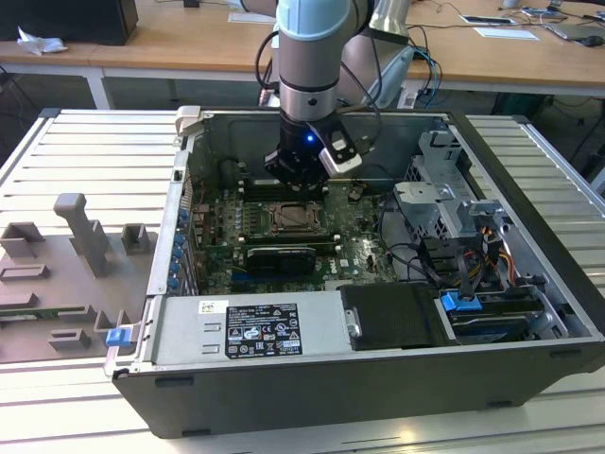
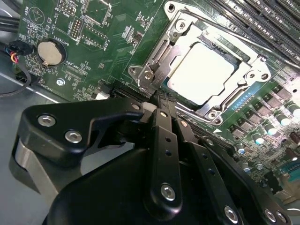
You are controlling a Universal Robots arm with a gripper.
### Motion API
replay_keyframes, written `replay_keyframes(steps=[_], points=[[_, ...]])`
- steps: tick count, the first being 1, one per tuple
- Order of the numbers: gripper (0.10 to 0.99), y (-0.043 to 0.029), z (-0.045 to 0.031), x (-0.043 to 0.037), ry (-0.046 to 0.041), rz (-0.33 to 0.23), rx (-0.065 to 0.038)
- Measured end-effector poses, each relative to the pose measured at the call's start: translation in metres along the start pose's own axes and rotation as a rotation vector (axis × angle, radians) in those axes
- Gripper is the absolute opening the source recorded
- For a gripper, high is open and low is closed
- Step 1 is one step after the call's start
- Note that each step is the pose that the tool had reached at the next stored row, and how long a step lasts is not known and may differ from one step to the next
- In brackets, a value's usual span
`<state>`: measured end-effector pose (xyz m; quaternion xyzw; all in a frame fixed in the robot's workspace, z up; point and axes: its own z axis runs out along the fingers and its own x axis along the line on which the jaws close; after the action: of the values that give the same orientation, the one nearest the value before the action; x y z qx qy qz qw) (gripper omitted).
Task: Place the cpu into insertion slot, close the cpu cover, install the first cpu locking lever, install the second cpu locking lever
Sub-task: 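Install the second cpu locking lever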
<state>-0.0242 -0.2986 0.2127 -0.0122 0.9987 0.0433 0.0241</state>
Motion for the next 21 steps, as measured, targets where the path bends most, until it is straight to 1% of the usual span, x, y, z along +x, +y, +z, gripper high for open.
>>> replay_keyframes(steps=[2,6,11,13,14,18,19,21], points=[[0.106,-0.0019,-0.0002,0.0000,0.0001,0.000,0.000],[0.106,-0.0101,-0.0009,0.0002,0.0001,0.000,0.000],[0.106,-0.0165,-0.0017,0.0003,0.0001,0.000,0.000],[0.106,-0.0174,-0.0040,0.0003,0.0001,0.000,0.000],[0.106,-0.0174,-0.0070,0.0001,0.0000,0.000,0.000],[0.106,-0.0177,-0.0148,-0.0003,0.0001,0.000,0.000],[0.106,-0.0201,-0.0170,-0.0003,-0.0001,0.000,-0.001],[0.106,-0.0284,-0.0177,-0.0001,0.0000,0.000,0.000]])
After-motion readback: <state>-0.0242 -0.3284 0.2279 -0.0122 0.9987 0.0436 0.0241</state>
